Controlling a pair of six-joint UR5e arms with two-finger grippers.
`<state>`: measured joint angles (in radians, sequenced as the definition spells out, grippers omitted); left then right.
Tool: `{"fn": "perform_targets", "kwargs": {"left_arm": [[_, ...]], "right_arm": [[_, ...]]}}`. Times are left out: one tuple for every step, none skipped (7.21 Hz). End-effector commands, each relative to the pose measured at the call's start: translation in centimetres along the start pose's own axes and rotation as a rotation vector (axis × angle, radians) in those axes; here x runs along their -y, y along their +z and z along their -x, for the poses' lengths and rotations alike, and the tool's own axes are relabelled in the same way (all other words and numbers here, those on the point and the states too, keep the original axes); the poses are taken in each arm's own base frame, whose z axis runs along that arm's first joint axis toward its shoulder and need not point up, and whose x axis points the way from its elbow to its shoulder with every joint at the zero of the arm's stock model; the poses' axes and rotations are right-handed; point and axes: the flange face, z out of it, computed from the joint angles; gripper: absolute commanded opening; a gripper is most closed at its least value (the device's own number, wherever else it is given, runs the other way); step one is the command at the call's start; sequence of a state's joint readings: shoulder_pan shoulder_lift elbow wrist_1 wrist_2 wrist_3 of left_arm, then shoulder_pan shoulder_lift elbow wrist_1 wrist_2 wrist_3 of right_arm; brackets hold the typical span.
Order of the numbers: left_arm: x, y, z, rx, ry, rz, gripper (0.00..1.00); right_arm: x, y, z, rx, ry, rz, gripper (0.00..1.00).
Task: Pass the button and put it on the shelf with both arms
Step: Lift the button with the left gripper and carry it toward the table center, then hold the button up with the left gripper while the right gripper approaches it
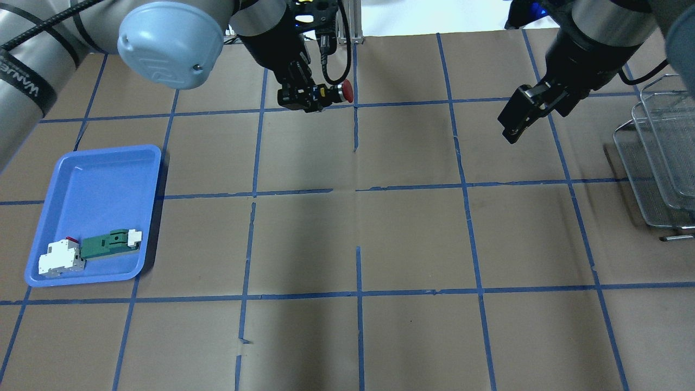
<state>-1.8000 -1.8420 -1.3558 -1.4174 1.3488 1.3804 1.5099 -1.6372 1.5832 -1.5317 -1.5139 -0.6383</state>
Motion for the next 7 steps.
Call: {"fn": "perform_targets", "kwargs": {"left_arm": [[4.9, 0.0, -1.8, 0.009, 0.112, -0.066, 0.00], [6.8, 0.0, -2.1, 0.049, 0.161, -0.125, 0.00], [7.7, -0.3, -2.4, 0.054, 0.173, -0.184, 0.00], [8.2, -0.8, -2.4, 0.071, 0.177, -0.223, 0.00], [8.4, -0.7, -2.4, 0.077, 0.175, -0.233, 0.00], [8.7, -0.8, -2.6, 0.068, 0.175, -0.266, 0.00], [8.8, -1.0, -2.6, 0.070, 0.176, -0.270, 0.00]], "right_arm": [[-0.7, -0.4, -1.0, 0.038, -0.232, -0.041, 1.00], [-0.4, -0.5, -1.0, 0.072, -0.382, -0.101, 0.99], [-0.1, -0.2, -0.8, 0.109, -0.496, -0.162, 0.98], [-0.1, 0.0, -1.2, 0.132, -0.568, -0.207, 0.95], [-0.6, 1.9, -2.3, 0.194, -0.653, -0.284, 0.99], [-1.8, 2.7, -4.3, 0.236, -0.629, -0.354, 1.00], [-1.5, 1.9, -4.1, 0.235, -0.652, -0.447, 1.00]]}}
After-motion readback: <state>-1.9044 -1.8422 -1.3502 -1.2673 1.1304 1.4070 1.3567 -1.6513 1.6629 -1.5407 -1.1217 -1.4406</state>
